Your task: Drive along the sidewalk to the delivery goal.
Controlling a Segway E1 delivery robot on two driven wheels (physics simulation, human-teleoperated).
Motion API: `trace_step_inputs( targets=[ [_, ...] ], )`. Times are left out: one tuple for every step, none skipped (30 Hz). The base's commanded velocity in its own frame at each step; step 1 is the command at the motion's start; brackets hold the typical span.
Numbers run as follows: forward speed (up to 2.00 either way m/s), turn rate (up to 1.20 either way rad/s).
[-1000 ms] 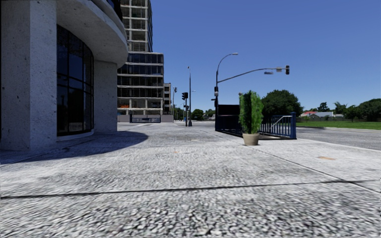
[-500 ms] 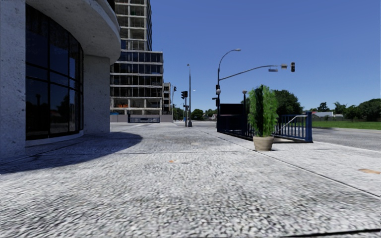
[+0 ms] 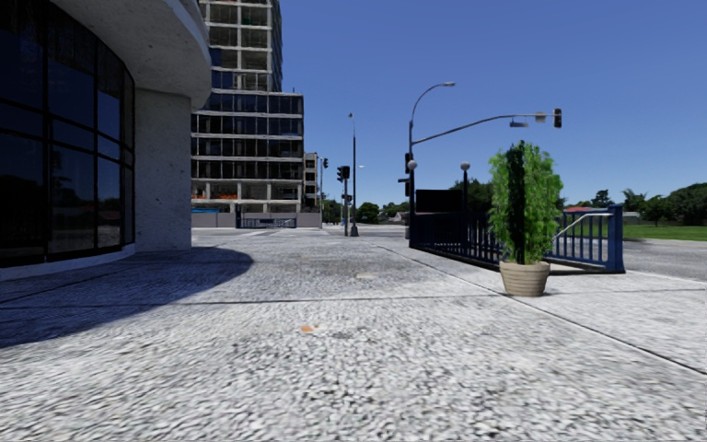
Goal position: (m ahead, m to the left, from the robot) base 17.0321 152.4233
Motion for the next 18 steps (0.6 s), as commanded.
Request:
trace_step_inputs(
  targets=[
    [1.95,0.22],
    [1.95,0.22],
    [1.96,0.22],
    [1.96,0.22],
    [1.96,0.22],
    [1.96,0.22],
    [1.96,0.22],
    [1.96,0.22],
    [1.96,0.22],
    [1.96,0.22],
    [1.96,0.22],
    [1.96,0.22],
    [1.96,0.22],
    [1.96,0.22],
    [1.96,0.22],
    [1.96,0.22],
    [1.96,0.22],
    [1.96,0.22]
  ],
)
